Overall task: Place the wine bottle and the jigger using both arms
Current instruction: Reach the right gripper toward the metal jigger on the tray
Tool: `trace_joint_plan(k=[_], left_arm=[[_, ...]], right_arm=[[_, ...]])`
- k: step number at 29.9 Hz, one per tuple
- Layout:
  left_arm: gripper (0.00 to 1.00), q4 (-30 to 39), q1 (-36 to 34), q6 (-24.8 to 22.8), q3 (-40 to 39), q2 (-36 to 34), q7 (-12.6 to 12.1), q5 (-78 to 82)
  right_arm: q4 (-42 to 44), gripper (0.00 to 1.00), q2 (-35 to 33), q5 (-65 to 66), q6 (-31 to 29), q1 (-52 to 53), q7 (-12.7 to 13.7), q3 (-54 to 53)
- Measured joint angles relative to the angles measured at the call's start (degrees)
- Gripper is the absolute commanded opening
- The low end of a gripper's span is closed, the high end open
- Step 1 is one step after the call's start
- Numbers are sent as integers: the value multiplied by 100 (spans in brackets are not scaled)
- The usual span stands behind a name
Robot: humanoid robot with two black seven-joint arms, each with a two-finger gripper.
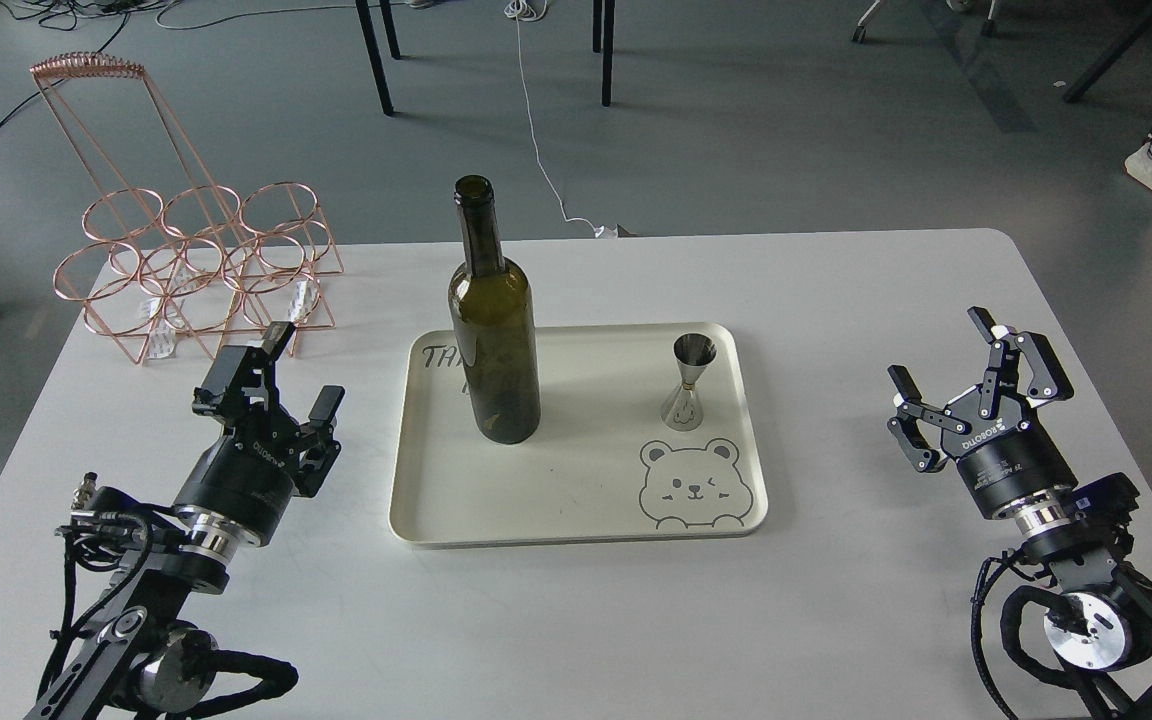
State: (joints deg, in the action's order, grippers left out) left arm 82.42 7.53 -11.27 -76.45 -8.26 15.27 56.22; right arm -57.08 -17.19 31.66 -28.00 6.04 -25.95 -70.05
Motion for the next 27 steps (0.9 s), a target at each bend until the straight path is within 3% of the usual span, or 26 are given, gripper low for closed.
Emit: trace_joint_plan(k=[9,17,21,27], left_arm=[[98,29,18,-5,-27,34,21,-60],[98,30,5,-49,-46,134,28,-256],[98,30,3,-51,-46,139,28,-261],[98,30,3,-59,-46,124,29,-261]], right_arm=[[-208,99,-158,494,0,-23,-94,-1],[-1039,99,-589,3670,80,-27,-205,230],[-1338,99,-602,5349,855,-21,-208,552],[-1392,99,-480,7916,2485,81,-208,974]])
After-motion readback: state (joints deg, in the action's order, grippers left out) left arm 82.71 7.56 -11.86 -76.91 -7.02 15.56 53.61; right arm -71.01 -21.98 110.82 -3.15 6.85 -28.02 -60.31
